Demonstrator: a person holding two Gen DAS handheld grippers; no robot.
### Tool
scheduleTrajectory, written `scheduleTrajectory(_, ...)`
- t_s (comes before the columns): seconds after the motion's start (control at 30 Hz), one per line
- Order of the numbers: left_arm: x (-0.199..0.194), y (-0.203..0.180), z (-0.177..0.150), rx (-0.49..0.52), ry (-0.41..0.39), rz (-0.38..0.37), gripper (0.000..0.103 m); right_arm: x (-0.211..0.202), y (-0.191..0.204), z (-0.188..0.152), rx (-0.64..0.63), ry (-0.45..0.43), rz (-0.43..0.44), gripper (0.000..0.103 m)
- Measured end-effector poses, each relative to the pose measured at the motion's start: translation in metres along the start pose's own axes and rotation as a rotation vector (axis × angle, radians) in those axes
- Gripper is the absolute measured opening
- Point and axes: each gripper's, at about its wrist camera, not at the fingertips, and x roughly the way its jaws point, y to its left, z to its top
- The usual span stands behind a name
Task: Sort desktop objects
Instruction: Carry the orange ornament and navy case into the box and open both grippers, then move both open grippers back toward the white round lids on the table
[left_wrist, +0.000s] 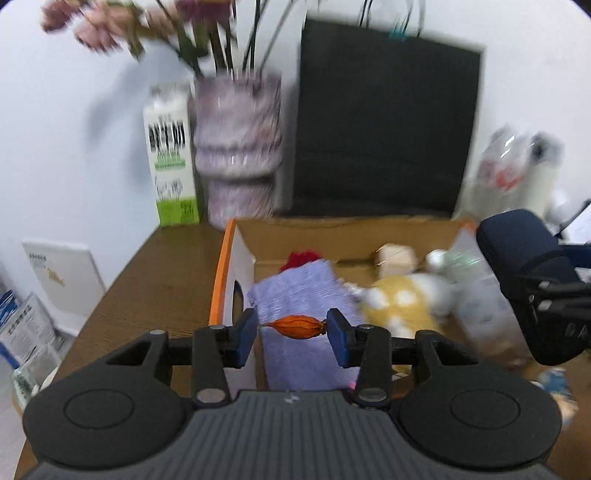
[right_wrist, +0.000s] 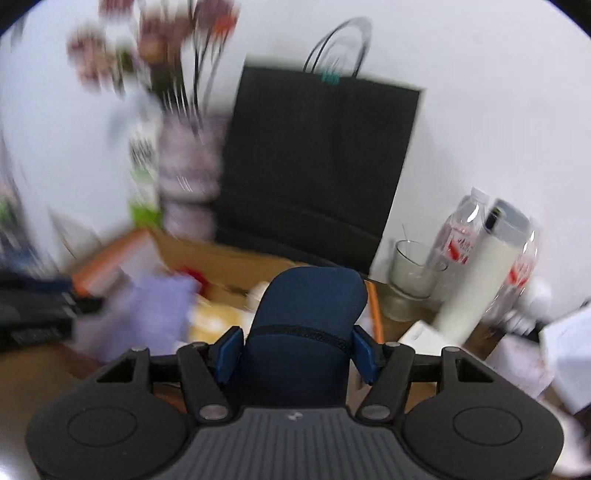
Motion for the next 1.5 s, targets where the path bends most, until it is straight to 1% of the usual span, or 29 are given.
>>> scheduleTrajectory(0.03, 0.013, 0.001, 0.002, -0.011, 0.023, -0.002, 0.042, 0.018, 0.009, 0.003, -0.046, 0.032, -0.031, 0.061)
scheduleTrajectory(0.1, 0.032, 0.002, 0.004, -0.027, 0.055, -0.019, 0.042, 0.044, 0.025, 0.004, -0.119, 0.067, -0.055, 0.061)
scheduleTrajectory(0.17, 0.044, 0.003, 0.003, -0.041, 0.073, -0.021, 0.043, 0.065, 0.045, 0.002, -0.191, 0.101, -0.053, 0.061)
scheduleTrajectory(0.2, 0.049, 0.003, 0.002, -0.043, 0.084, -0.034, 0.043, 0.073, 0.051, -0.001, -0.192, 0.116, -0.025, 0.061)
scheduleTrajectory(0.27, 0.052, 0.000, 0.001, -0.029, 0.092, -0.051, 0.045, 0.081, 0.051, -0.002, -0.123, 0.116, 0.016, 0.061)
scheduleTrajectory(0.3, 0.053, -0.003, -0.001, -0.012, 0.086, -0.044, 0.050, 0.085, 0.043, -0.002, -0.050, 0.128, 0.061, 0.061)
scheduleTrajectory(0.33, 0.054, -0.005, -0.001, 0.009, 0.087, -0.033, 0.057, 0.089, 0.033, -0.001, 0.037, 0.143, 0.123, 0.062)
scheduleTrajectory(0.37, 0.055, -0.005, -0.002, 0.017, 0.092, -0.022, 0.062, 0.092, 0.025, -0.002, 0.088, 0.155, 0.163, 0.065)
scheduleTrajectory(0.4, 0.056, -0.004, -0.002, 0.018, 0.095, -0.024, 0.071, 0.095, 0.019, -0.005, 0.123, 0.167, 0.182, 0.066)
scheduleTrajectory(0.43, 0.055, -0.002, -0.001, 0.012, 0.090, -0.041, 0.074, 0.096, 0.011, -0.006, 0.155, 0.175, 0.194, 0.067)
scheduleTrajectory(0.5, 0.051, 0.003, 0.001, -0.009, 0.089, -0.059, 0.081, 0.090, -0.004, -0.006, 0.214, 0.183, 0.205, 0.071)
scheduleTrajectory(0.53, 0.048, 0.005, 0.004, -0.022, 0.087, -0.063, 0.085, 0.083, -0.010, -0.005, 0.240, 0.178, 0.206, 0.077)
scheduleTrajectory(0.57, 0.044, 0.007, 0.007, -0.034, 0.086, -0.066, 0.086, 0.079, -0.013, -0.003, 0.256, 0.168, 0.212, 0.083)
scheduleTrajectory(0.63, 0.034, 0.010, 0.014, -0.052, 0.082, -0.075, 0.097, 0.063, -0.021, 0.005, 0.271, 0.135, 0.207, 0.085)
scheduleTrajectory(0.73, 0.010, 0.013, 0.020, -0.067, 0.074, -0.092, 0.099, 0.039, -0.029, 0.011, 0.284, 0.113, 0.190, 0.086)
scheduleTrajectory(0.8, -0.015, 0.017, 0.015, -0.119, 0.045, -0.069, 0.103, 0.021, -0.031, 0.010, 0.290, 0.091, 0.184, 0.086)
scheduleTrajectory(0.87, -0.043, 0.018, -0.005, -0.224, -0.013, -0.014, 0.103, -0.009, -0.030, -0.006, 0.283, 0.040, 0.198, 0.088)
scheduleTrajectory(0.9, -0.055, 0.015, -0.019, -0.237, -0.021, -0.002, 0.103, -0.022, -0.030, -0.016, 0.283, 0.010, 0.202, 0.091)
scheduleTrajectory(0.97, -0.077, 0.008, -0.047, -0.229, -0.034, -0.025, 0.103, -0.053, -0.027, -0.048, 0.287, -0.057, 0.195, 0.092)
scheduleTrajectory(1.03, -0.101, 0.003, -0.080, -0.255, -0.067, -0.034, 0.103, -0.077, -0.027, -0.080, 0.307, -0.076, 0.177, 0.092)
scheduleTrajectory(1.07, -0.111, 0.001, -0.094, -0.252, -0.073, -0.042, 0.103, -0.086, -0.027, -0.094, 0.317, -0.070, 0.170, 0.092)
scheduleTrajectory(1.17, -0.138, -0.005, -0.131, -0.206, -0.072, -0.056, 0.103, -0.115, -0.022, -0.138, 0.315, -0.053, 0.145, 0.092)
scheduleTrajectory(1.27, -0.158, -0.009, -0.162, -0.128, -0.073, -0.061, 0.103, -0.142, -0.012, -0.175, 0.307, -0.058, 0.130, 0.093)
scheduleTrajectory(1.37, -0.175, -0.013, -0.193, -0.077, -0.074, -0.043, 0.103, -0.160, -0.003, -0.206, 0.330, -0.062, 0.158, 0.093)
scheduleTrajectory(1.43, -0.181, -0.015, -0.211, -0.045, -0.052, -0.057, 0.103, -0.168, 0.003, -0.223, 0.335, -0.060, 0.193, 0.093)
scheduleTrajectory(1.47, -0.184, -0.016, -0.217, -0.035, -0.042, -0.064, 0.103, -0.173, 0.006, -0.231, 0.330, -0.066, 0.199, 0.093)
scheduleTrajectory(1.5, -0.187, -0.017, -0.223, -0.031, -0.037, -0.069, 0.103, -0.178, 0.009, -0.237, 0.318, -0.071, 0.187, 0.093)
